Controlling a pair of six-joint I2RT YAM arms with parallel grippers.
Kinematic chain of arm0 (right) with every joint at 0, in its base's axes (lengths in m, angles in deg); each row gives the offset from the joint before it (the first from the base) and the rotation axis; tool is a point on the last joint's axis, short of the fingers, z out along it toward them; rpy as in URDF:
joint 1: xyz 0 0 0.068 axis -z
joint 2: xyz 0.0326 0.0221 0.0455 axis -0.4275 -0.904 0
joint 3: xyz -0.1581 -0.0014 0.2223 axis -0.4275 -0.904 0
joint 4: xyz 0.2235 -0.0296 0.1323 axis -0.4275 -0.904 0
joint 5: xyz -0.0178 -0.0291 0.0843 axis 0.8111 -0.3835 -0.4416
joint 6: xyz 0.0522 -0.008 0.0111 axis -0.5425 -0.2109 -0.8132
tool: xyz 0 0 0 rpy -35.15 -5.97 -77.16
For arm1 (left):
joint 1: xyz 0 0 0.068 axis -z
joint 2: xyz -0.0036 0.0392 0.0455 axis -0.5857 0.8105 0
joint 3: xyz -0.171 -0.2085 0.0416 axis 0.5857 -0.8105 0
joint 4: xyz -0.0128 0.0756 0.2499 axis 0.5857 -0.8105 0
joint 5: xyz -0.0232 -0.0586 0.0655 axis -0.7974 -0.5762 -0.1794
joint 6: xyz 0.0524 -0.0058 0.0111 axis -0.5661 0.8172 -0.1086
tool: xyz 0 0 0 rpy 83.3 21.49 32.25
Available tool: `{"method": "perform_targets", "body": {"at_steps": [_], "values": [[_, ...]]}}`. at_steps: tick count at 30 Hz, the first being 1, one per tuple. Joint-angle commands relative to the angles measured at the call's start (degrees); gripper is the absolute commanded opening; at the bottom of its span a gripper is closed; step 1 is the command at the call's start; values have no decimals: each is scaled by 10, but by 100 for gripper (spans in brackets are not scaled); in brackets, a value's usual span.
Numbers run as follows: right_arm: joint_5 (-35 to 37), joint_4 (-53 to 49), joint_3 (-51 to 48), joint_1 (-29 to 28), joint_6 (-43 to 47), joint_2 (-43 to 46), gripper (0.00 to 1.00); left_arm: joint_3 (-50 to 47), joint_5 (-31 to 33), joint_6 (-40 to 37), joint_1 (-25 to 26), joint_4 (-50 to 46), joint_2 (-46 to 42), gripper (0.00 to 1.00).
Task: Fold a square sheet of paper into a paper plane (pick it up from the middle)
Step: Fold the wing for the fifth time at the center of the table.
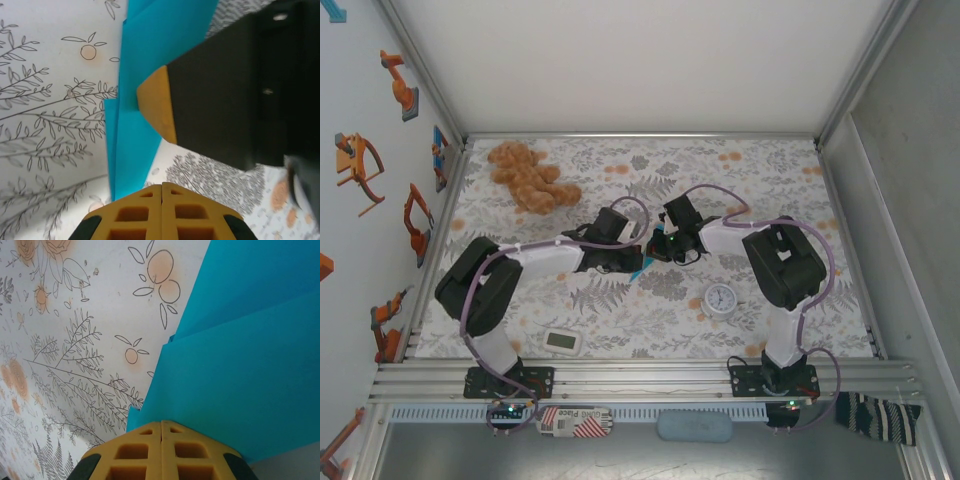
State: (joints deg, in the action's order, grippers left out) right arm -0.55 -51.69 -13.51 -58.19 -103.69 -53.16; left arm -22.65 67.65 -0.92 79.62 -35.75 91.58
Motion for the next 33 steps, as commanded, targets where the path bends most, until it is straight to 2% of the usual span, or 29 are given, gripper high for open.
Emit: {"method": "perform_targets", "body": {"at_steps": [1,8,14,25,33], "values": [[15,-27,-8,-3,-9,16,0,12,1,15,-6,10,26,3],[2,-21,-9,3,-4,45,0,11,9,18,-7,-7,61,0],[30,-37,1,29,31,85,0,-12,9,21,-6,-15,62,0],[56,-166,103,45,135,7,0,8,-8,3,-6,-38,56,0],[59,-200,142,45,149,-36,0,16,-18,-4,-7,-40,54,0]]}}
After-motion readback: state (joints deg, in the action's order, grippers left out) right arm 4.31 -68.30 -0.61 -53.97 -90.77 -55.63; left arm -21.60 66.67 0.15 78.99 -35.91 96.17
